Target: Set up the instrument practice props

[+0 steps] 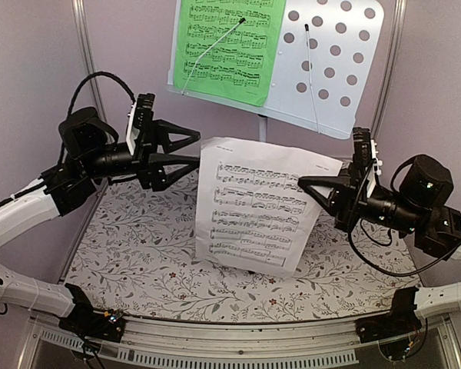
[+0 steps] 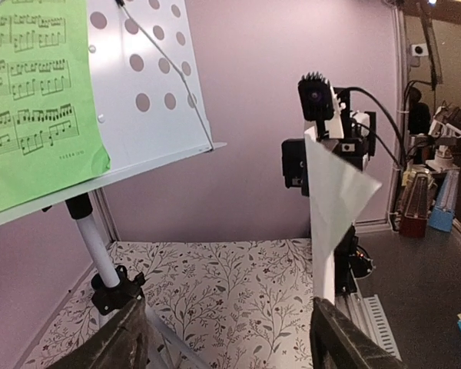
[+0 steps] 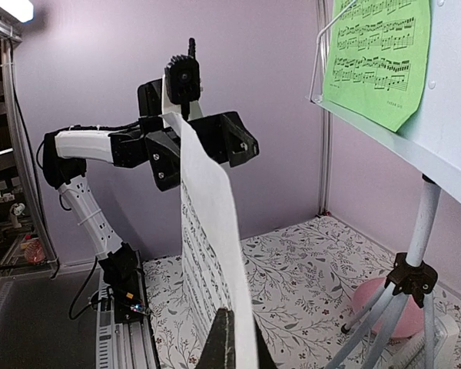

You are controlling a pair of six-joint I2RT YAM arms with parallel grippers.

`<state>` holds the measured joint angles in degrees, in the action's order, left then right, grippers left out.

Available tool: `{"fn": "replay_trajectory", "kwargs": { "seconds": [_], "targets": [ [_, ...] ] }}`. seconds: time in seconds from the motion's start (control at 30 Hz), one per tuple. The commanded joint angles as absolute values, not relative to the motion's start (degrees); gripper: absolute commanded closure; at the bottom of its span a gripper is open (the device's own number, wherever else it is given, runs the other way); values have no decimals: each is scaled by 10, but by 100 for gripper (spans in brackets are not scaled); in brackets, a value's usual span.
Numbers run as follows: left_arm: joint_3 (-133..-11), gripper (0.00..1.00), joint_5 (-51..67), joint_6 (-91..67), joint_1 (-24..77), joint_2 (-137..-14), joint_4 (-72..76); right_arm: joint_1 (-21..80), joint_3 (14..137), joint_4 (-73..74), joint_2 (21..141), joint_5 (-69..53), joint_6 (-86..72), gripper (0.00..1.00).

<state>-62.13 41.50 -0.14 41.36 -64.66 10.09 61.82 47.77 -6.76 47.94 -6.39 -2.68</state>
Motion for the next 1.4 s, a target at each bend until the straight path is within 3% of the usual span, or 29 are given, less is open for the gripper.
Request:
{"fn": "replay_trajectory", "kwargs": {
  "seconds": [0.0, 0.23, 0.43, 0.83, 1.13, 1.37],
  "targets": [
    [-599, 24, 407, 6, 418, -671, 98, 618, 502, -6, 468, -51, -6, 100],
    [-577, 1, 329, 6, 418, -671, 106, 618, 504, 21, 455, -41, 21, 100],
    [-546, 1, 261, 6, 417, -644, 106, 618, 507, 25, 458, -40, 29, 100],
    [-540, 1, 244, -4, 412, -617, 58, 618, 526, 26, 481, -46, 34, 100],
    [-556, 1, 387, 41, 412, -637, 5, 618, 539, 26, 497, -58, 37, 100],
    [-527, 11, 434, 33, 435, -637, 67, 618, 554, 26, 506, -71, 36, 100]
  ]
}}
